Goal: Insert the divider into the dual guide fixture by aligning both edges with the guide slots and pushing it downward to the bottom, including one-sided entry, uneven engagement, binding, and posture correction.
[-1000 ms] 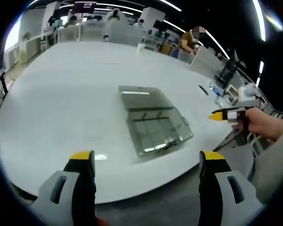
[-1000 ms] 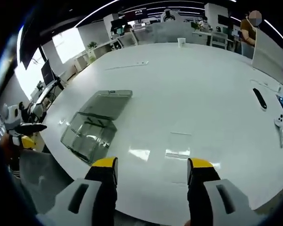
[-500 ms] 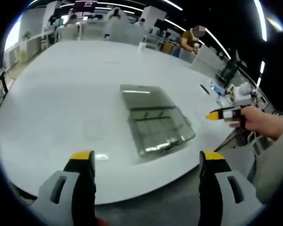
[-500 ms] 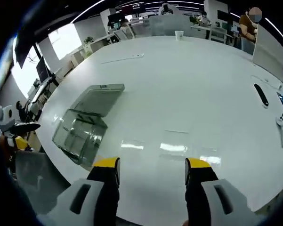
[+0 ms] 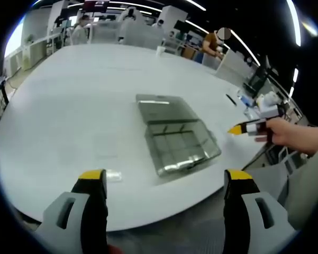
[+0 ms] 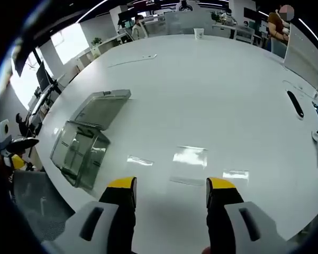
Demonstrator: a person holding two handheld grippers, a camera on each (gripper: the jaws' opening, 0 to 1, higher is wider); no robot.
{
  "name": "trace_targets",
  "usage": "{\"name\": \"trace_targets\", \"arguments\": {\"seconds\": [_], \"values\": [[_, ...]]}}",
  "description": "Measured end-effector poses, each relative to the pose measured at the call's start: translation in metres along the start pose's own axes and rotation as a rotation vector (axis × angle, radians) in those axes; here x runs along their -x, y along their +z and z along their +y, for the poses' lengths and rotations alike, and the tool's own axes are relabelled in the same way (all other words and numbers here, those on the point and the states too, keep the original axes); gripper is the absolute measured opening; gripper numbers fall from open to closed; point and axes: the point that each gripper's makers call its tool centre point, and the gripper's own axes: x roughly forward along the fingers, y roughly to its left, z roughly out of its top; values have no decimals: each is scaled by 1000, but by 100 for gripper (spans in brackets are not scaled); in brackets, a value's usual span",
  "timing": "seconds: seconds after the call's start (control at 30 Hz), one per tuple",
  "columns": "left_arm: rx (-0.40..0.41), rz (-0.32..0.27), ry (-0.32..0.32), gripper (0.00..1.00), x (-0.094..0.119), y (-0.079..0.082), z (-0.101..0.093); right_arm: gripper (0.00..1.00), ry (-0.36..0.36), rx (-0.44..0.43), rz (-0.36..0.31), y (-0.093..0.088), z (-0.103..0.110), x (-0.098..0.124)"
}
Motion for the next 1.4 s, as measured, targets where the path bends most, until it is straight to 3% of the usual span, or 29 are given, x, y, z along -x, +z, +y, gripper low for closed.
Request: {"name": "trace_targets", "arguments": {"seconds": [0.87,1.4], "values": [[5,17,10,90,-5,-1,4,48,-20,-14,77,-13,-16,-25],[11,20,9,90,-8,-2,6,47,-84,35,116,-11,-19,-29]]}}
